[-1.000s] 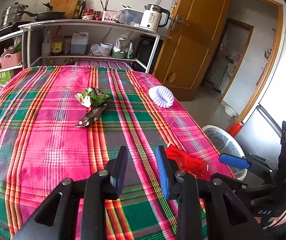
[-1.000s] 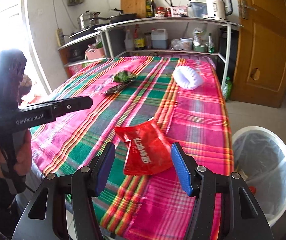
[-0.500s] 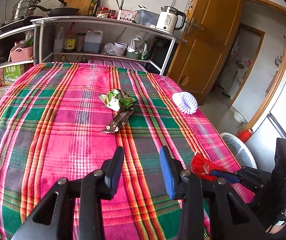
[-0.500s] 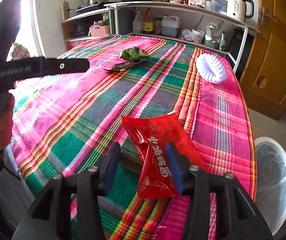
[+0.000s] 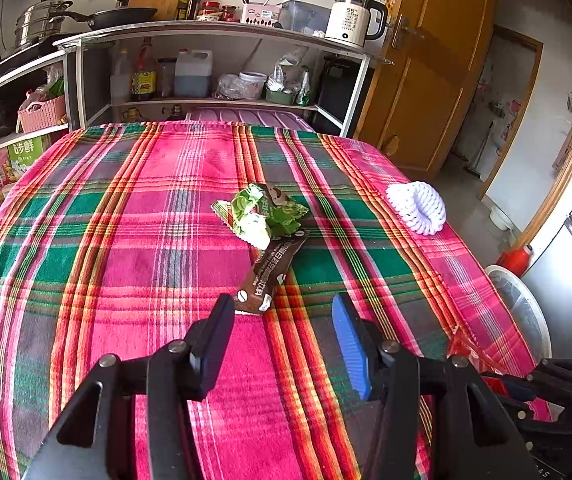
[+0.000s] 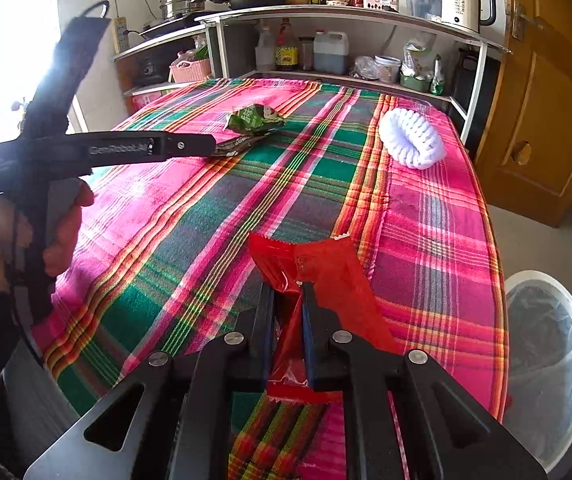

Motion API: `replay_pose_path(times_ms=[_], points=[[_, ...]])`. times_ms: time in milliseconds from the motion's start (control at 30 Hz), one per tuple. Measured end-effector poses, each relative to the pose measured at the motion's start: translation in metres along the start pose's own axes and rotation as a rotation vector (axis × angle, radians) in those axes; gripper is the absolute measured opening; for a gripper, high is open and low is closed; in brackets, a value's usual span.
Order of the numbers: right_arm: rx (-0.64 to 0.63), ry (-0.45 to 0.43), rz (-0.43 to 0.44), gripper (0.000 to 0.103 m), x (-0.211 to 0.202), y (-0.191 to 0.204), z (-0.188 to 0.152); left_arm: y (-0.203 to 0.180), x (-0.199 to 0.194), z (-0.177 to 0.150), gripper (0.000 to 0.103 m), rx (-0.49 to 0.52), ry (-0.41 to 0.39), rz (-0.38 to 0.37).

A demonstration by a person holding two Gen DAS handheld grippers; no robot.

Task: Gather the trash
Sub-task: 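Grasp the red wrapper with the right tool while the left tool grasps the brown wrapper, then carry both wrappers over the trash bin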

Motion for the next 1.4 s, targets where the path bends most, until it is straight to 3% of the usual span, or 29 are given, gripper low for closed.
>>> replay_pose_path(times_ms=[333, 433, 567, 733, 1400], points=[[0.043, -0.030, 0.016, 0.012, -0.006, -0.013, 0.006, 0.010, 0.027, 0.017, 0.052, -0.042, 0.091, -0.015], [0.049, -0.030, 0.014, 0.012, -0.007, -0.016, 0.006, 0.006, 0.028, 0.017, 0.045, -0.027, 0.098, 0.012], [0.055, -0.035, 0.013, 0.012, -0.009, -0.018, 0.006, 0.001, 0.030, 0.015, 0.026, -0.005, 0.108, 0.037], [0.066, -0.051, 0.011, 0.012, -0.016, -0.022, 0.004, -0.008, 0.027, 0.010, 0.026, 0.032, 0.111, 0.046], [0.150, -0.123, -0.036, 0.012, -0.063, -0.043, -0.023, -0.067, -0.037, -0.038, 0.026, 0.091, -0.003, -0.135]])
Point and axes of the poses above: each gripper's, at about its wrist camera, not at the fingertips, and x roughly the way its jaws point, y to its left, z to its top, the point moved 3 cm from there along x, roughly the way its jaws point, and after that the axes turned 15 degrees about y, right-handed, at the moved point
